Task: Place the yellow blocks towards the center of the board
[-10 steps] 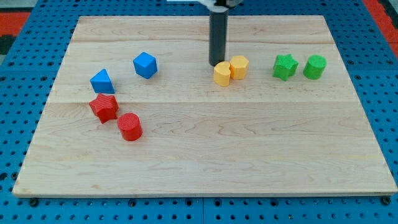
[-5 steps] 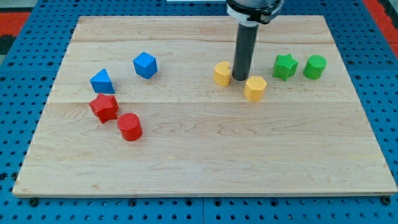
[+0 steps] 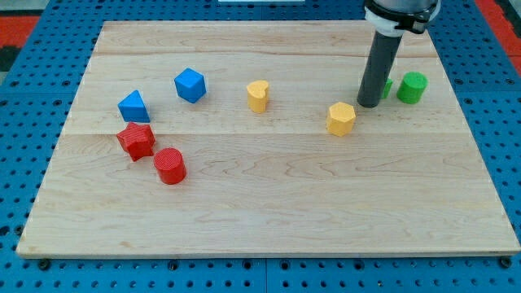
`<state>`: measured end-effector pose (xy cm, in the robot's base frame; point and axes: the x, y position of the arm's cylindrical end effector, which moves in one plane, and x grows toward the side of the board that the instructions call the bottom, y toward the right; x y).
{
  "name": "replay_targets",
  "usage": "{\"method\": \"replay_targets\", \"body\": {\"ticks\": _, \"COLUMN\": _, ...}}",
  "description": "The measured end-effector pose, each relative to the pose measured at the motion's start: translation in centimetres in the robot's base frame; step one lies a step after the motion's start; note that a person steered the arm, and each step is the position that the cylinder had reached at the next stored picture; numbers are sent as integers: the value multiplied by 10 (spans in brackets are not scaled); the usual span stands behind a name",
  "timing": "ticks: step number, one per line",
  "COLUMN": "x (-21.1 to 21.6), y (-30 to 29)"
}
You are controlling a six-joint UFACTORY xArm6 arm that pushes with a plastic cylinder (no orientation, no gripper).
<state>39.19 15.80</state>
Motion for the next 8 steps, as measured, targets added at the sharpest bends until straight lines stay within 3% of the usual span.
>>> {"method": "replay_targets", "body": {"ticks": 2, "x": 18, "y": -22}}
{"method": "replay_targets", "body": {"ticks": 4, "x": 28, "y": -86}}
{"method": "replay_targets", "body": {"ticks": 5, "x": 72, "y": -36}}
{"method": "replay_targets", "body": {"ticks": 6, "x": 91, "y": -30}}
{"method": "replay_targets", "body": {"ticks": 7, "x": 82, "y": -81}}
{"method": "replay_targets", "body": {"ticks": 8, "x": 68, "y": -78}}
